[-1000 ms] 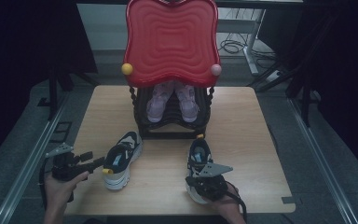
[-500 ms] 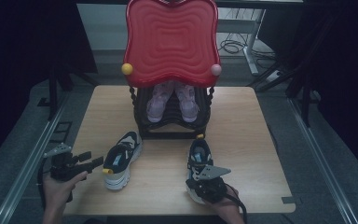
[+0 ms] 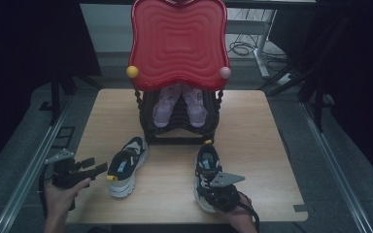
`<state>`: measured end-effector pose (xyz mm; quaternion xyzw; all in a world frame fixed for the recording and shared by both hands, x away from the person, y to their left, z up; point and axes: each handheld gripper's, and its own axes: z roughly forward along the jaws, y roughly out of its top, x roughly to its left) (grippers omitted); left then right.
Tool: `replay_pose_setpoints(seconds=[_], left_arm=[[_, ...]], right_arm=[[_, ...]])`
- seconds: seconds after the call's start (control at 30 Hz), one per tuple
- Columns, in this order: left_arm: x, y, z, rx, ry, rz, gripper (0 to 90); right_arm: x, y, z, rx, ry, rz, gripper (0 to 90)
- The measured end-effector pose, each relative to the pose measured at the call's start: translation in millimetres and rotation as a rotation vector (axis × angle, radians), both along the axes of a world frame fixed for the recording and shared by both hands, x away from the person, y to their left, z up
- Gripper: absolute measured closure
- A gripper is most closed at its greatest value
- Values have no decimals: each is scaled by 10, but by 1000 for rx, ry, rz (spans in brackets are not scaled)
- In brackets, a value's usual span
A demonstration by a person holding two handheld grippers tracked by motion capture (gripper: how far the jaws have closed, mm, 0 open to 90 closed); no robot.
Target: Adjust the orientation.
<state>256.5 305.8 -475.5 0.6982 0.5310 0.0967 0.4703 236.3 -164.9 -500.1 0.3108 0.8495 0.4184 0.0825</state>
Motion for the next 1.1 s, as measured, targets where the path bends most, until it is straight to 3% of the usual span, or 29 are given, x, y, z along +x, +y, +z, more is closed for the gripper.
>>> replay_pose_setpoints(seconds=[0.63, 1.1], left_arm=[[6, -1, -14, 0, 3, 0, 289], [10, 4, -18, 1, 6, 2, 289]], right_arm=[[10, -23, -16, -24, 20, -1, 893], [-35, -280, 2, -14, 25, -43, 894]])
